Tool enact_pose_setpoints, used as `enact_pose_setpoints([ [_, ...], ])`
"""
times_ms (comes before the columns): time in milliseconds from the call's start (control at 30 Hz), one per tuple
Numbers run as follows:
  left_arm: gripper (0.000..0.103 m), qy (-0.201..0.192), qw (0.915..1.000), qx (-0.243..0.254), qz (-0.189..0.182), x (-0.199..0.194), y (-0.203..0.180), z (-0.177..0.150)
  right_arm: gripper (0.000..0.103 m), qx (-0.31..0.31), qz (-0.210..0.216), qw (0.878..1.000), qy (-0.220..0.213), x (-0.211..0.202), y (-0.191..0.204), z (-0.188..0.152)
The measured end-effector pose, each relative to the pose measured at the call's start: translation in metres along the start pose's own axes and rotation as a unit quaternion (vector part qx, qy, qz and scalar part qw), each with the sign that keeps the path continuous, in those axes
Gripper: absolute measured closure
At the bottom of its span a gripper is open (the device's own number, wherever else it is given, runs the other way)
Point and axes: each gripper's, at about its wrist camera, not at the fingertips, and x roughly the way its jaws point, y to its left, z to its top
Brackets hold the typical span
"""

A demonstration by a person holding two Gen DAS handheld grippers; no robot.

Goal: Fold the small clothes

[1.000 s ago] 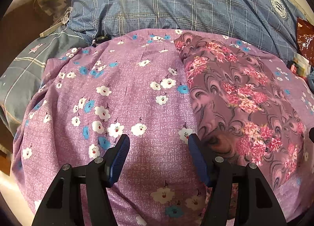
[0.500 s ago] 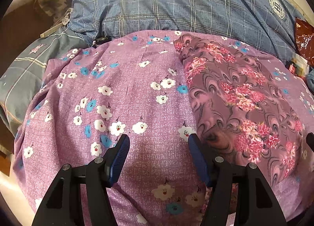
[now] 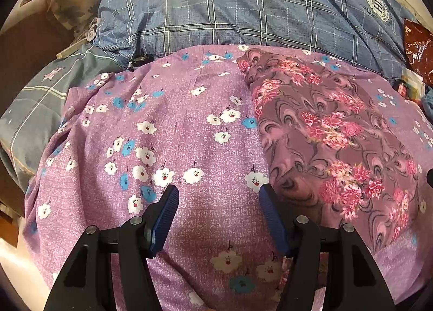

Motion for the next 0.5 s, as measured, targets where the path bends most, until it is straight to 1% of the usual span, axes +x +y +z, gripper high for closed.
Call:
enact_pose_setpoints([
  [367,0.041,0.001,1.0,0.009,-0.003,-0.007,-0.001,-0.002,0.0,-0.011,0.008,1.0,0.002,0.001,0.004,0.0],
  [500,0.041,0.0,0.9996,0.026,-0.005,-0.016,-0.004,-0.009,0.0,-0.016,0.009,1.0,-0.003,-0.001,0.007,0.0],
])
